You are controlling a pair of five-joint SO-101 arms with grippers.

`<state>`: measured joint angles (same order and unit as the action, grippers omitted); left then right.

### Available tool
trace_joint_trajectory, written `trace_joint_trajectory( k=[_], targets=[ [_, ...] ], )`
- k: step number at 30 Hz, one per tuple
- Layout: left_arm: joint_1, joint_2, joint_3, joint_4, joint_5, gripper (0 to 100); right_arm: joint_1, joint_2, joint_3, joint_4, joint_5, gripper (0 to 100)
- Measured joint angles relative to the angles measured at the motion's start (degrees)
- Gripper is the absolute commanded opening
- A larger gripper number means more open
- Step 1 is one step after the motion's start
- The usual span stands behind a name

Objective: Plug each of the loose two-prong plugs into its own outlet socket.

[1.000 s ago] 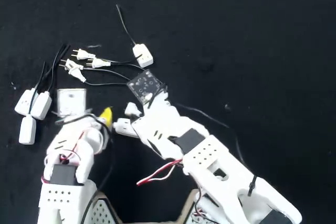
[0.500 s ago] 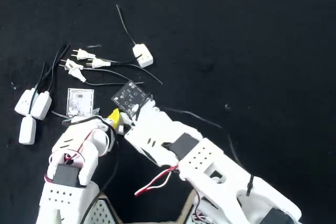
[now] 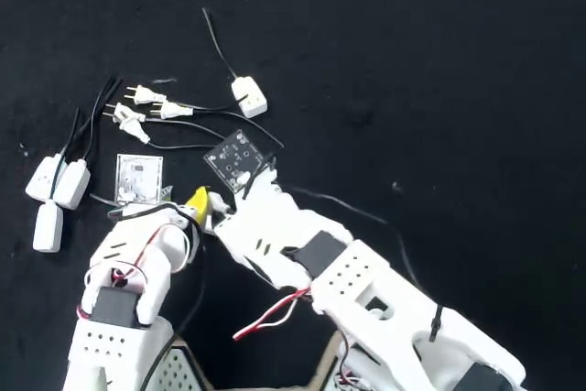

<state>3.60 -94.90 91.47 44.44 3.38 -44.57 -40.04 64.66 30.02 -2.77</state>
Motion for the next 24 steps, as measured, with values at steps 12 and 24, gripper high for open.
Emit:
trace_joint_trajectory(
  k=[12,24],
  targets=[
    [0.0,0.0,0.0,-0.1,0.0,18,0.0,0.0,0.0,-0.4,-4.2,1.1],
    [0.2,0.0,0.0,-0.1,0.0,18,0.0,0.0,0.0,-0.7,-7.7,1.1]
  ],
)
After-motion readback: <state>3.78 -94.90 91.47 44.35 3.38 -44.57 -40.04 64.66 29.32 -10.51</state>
